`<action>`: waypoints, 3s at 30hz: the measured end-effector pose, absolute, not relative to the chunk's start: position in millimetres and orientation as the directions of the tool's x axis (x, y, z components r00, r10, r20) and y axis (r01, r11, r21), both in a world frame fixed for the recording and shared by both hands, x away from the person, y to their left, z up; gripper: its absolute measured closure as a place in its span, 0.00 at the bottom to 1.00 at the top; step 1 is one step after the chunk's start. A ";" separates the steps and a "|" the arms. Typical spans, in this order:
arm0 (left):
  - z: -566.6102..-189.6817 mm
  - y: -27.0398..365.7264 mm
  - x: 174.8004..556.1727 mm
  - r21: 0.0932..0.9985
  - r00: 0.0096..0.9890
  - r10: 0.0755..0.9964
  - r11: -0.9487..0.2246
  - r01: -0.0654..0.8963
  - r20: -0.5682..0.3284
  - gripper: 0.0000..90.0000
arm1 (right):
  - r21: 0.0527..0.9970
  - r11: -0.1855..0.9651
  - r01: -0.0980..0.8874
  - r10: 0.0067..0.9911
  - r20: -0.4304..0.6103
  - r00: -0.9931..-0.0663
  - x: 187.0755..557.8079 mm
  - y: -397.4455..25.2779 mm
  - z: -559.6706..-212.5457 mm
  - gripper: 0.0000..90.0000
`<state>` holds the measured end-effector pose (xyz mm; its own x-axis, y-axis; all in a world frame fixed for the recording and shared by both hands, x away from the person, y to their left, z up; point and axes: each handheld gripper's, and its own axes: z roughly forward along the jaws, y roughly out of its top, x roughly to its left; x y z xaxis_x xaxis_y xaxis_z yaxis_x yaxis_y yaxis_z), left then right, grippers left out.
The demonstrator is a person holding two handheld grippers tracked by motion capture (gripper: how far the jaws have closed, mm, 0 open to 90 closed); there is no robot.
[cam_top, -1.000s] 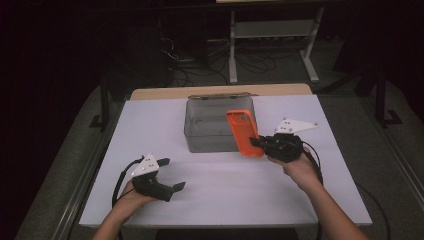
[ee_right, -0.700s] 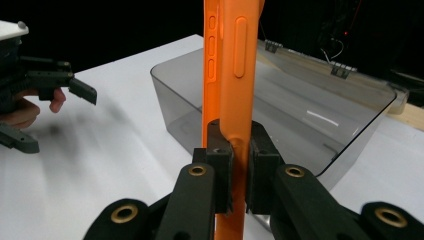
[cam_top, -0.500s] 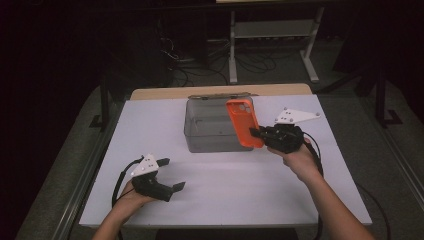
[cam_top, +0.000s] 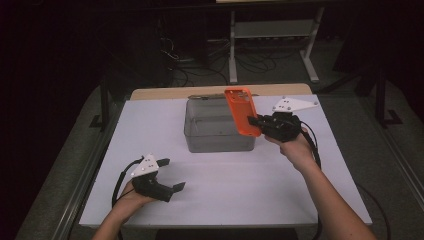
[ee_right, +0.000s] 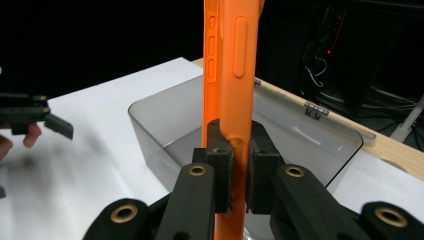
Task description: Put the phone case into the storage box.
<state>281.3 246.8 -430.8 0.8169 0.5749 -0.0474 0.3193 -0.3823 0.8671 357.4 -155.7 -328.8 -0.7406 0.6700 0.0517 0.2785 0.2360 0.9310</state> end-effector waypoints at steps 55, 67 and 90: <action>-430.3 247.0 280.9 0.870 0.821 0.568 -0.376 0.320 -0.056 0.00 | 0.821 0.375 0.431 0.725 0.030 -0.688 425.3 -123.0 -335.9 0.91; -430.1 246.8 280.7 0.869 0.823 0.565 -0.377 0.321 -0.059 0.00 | 0.740 0.453 0.497 0.721 0.024 -0.693 434.8 -113.7 -331.9 0.91; -431.3 245.1 283.8 0.883 0.832 0.553 -0.377 0.279 -0.027 0.00 | 0.603 0.551 0.577 0.719 0.008 -0.695 451.8 -94.8 -327.1 0.91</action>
<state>283.8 245.1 -431.3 0.8325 0.5534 -0.0267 0.2792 -0.3775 0.8829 451.8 -94.8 -327.1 -0.6952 0.7188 0.0079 0.5767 0.5511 0.6031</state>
